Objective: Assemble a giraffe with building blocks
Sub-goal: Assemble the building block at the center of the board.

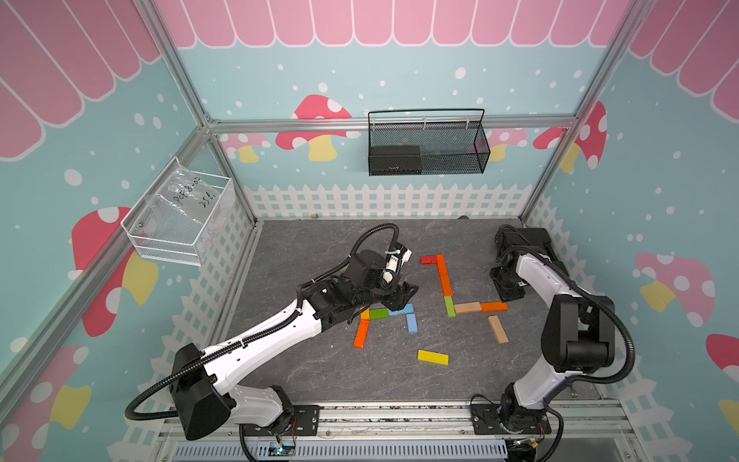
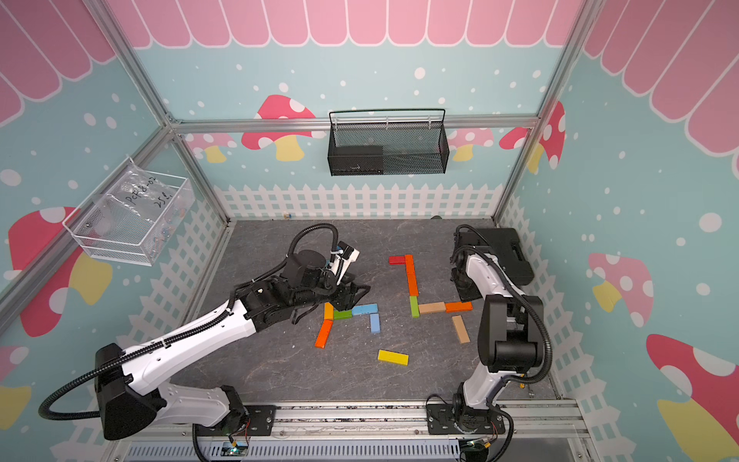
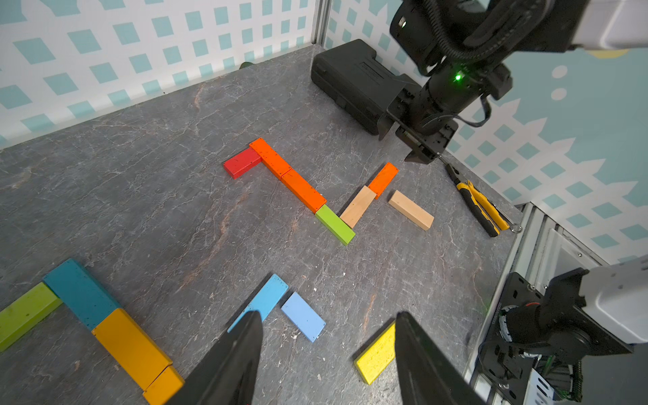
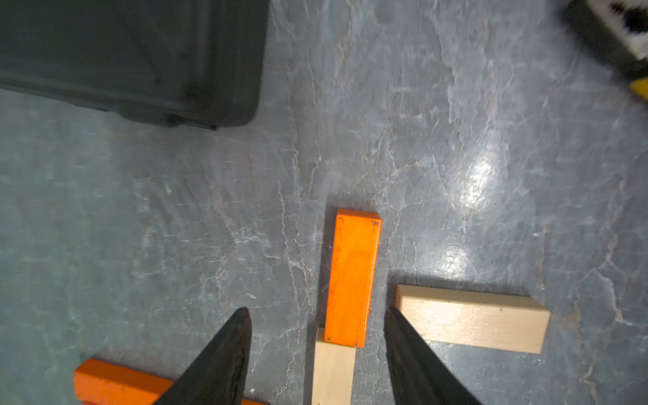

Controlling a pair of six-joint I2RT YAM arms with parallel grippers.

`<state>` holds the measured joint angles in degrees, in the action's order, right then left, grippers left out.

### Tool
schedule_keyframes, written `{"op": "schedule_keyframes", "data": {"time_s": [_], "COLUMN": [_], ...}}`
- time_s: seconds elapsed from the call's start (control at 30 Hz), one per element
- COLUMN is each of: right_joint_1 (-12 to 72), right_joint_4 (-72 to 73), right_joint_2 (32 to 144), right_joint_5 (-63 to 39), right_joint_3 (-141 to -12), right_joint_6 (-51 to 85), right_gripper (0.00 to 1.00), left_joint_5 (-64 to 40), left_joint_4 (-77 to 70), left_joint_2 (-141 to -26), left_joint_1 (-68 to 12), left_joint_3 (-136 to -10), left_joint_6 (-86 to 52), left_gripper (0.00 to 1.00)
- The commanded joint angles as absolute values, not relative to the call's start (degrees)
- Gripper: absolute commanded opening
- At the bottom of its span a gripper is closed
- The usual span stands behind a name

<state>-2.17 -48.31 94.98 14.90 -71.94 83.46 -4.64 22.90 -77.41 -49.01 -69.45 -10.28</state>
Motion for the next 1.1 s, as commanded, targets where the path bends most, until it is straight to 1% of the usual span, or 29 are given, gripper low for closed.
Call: {"op": "schedule_keyframes", "data": {"time_s": [0.0,0.23,0.4,0.5,0.63,0.83,1.07], "right_joint_1": [-1.7,-0.3,1.2,1.3,1.2,1.1,-0.6], "right_joint_4": [-52.0,-49.7,-45.5,-41.8,-38.3,-36.8,-35.5], "right_joint_2": [91.4,83.0,74.0,69.4,65.8,60.8,54.6], "right_joint_5": [19.1,17.8,15.5,13.6,11.2,10.0,9.1], "right_joint_3": [-71.8,-62.3,-56.9,-54.9,-52.8,-52.0,-52.5], "right_joint_6": [74.8,62.1,58.6,54.5,49.8,49.1,48.0], "right_gripper": [0.63,0.66,0.65,0.64,0.65,0.66,0.65], "left_joint_5": [-4.3,-3.2,-1.4,0.0,0.9,1.5,3.5], "left_joint_4": [25.0,27.4,30.4,31.1,31.7,35.4,36.5], "left_joint_2": [-76.3,-75.9,-78.2,-82.3,-89.1,-102.1,-110.9], "left_joint_1": [-49.6,-51.9,-57.6,-62.0,-66.0,-69.6,-71.0], "left_joint_3": [-69.3,-67.1,-65.8,-65.6,-68.3,-76.5,-81.4], "left_joint_6": [-9.9,-10.8,-10.8,-10.2,-7.6,-2.0,1.3], "left_gripper": [0.63,0.65,0.67,0.67,0.66,0.69,0.74]}}
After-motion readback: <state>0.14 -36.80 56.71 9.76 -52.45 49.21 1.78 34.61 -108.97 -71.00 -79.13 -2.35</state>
